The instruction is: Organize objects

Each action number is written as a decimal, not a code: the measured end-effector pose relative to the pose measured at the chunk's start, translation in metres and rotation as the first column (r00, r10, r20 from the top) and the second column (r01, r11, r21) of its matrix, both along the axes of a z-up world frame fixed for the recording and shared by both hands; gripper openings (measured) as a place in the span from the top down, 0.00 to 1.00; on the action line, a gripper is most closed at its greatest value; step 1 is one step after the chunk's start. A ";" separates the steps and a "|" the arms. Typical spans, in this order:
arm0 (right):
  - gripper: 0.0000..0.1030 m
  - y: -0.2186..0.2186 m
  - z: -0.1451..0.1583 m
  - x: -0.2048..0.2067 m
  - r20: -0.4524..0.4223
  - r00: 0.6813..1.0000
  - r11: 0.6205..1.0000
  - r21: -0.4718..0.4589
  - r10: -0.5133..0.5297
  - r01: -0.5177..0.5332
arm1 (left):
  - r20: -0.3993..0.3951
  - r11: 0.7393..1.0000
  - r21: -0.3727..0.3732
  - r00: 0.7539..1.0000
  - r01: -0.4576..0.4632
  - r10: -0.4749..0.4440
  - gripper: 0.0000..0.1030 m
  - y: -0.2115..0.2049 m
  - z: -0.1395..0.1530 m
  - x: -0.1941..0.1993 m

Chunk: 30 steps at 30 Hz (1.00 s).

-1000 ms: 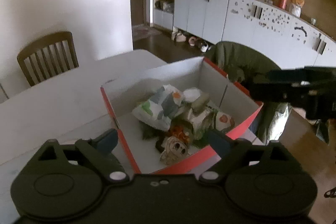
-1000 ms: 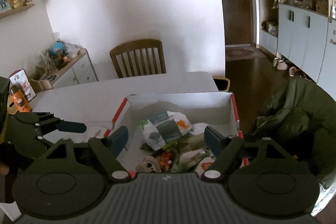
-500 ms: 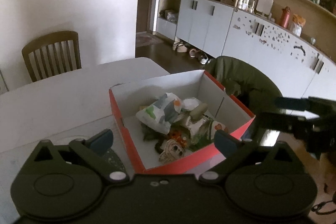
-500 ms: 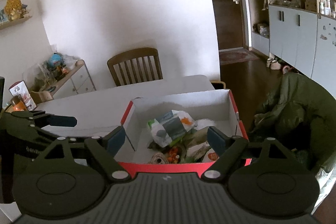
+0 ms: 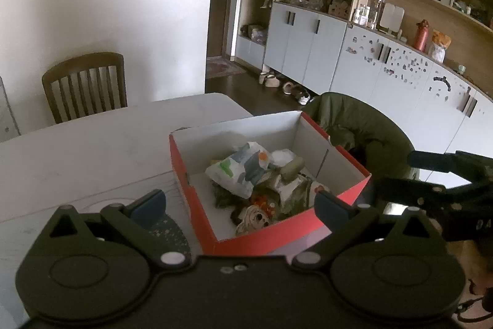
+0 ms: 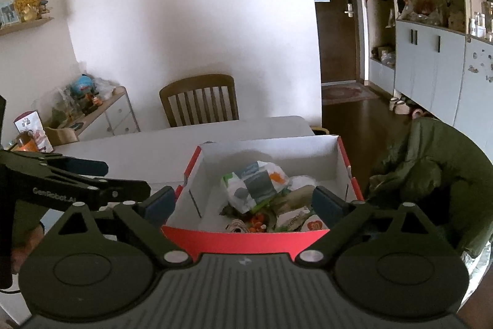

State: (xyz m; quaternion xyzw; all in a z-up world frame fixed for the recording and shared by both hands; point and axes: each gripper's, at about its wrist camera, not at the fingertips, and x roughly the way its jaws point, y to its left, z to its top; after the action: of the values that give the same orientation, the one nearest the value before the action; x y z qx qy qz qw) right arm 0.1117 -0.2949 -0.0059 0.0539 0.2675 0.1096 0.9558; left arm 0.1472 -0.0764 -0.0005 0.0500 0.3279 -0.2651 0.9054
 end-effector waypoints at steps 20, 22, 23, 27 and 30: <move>0.01 0.000 -0.006 -0.003 0.003 0.993 0.992 -0.035 -0.118 0.118 | 0.022 1.000 0.019 1.000 -0.013 0.012 0.01 0.001 0.000 -0.007; 0.01 0.000 -0.007 -0.003 0.002 0.993 0.992 -0.034 -0.119 0.119 | 0.021 1.000 0.027 1.000 -0.014 0.013 0.01 0.000 -0.002 -0.007; 0.01 0.001 -0.008 -0.002 0.001 0.993 0.992 -0.036 -0.120 0.120 | 0.019 0.999 0.030 1.000 -0.014 0.013 0.01 -0.001 -0.003 -0.006; 0.01 0.001 -0.010 -0.001 -0.003 0.992 0.992 -0.036 -0.124 0.123 | 0.012 0.999 0.035 1.000 -0.010 0.009 0.01 -0.001 -0.005 -0.002; 0.01 0.001 -0.011 0.000 -0.008 0.993 0.992 -0.034 -0.121 0.121 | 0.014 0.999 0.035 1.000 -0.013 0.012 0.01 -0.002 -0.006 -0.002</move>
State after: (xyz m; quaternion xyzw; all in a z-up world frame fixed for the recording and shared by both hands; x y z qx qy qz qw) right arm 0.1114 -0.2936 -0.0167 0.0547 0.2700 0.0468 0.9602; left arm 0.1451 -0.0782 -0.0062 0.0659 0.3264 -0.2532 0.9083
